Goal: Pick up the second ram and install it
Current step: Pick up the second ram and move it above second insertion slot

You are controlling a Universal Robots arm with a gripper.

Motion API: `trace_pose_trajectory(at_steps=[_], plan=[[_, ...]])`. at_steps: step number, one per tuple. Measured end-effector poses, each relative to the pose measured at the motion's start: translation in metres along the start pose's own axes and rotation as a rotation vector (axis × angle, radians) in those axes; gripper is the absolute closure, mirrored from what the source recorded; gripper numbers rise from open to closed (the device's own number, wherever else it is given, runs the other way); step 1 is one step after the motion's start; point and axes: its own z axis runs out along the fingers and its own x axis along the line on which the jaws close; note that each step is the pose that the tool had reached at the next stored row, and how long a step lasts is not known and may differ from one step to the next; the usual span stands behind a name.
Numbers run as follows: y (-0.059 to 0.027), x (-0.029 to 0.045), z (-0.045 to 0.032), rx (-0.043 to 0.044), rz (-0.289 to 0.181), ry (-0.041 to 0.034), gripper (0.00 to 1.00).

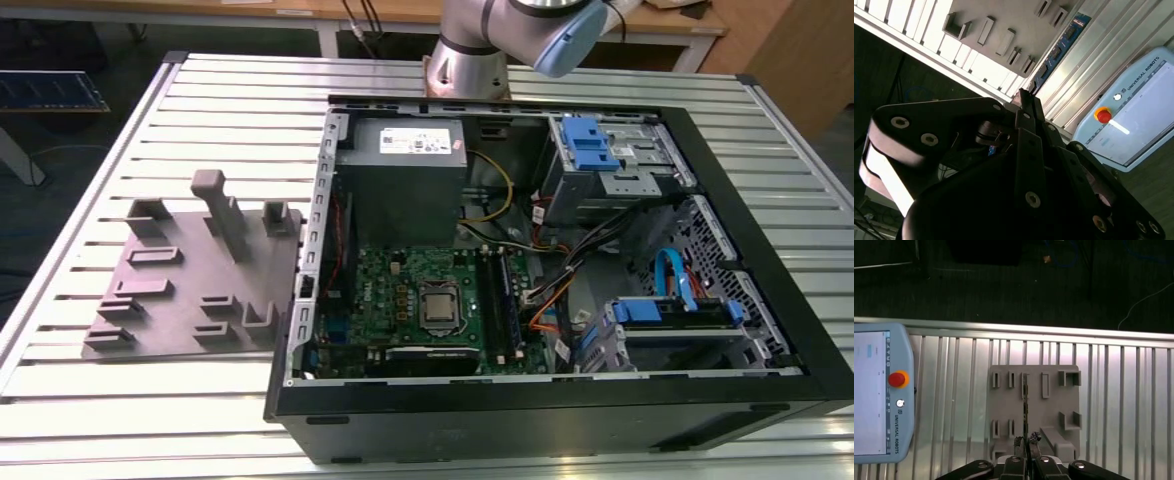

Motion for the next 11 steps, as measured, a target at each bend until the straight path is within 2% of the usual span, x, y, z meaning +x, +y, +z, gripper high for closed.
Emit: trace_pose_trajectory(at_steps=[11], plan=[[0.001, -0.0009, -0.0204, 0.0, 0.0, 0.0, 0.87]])
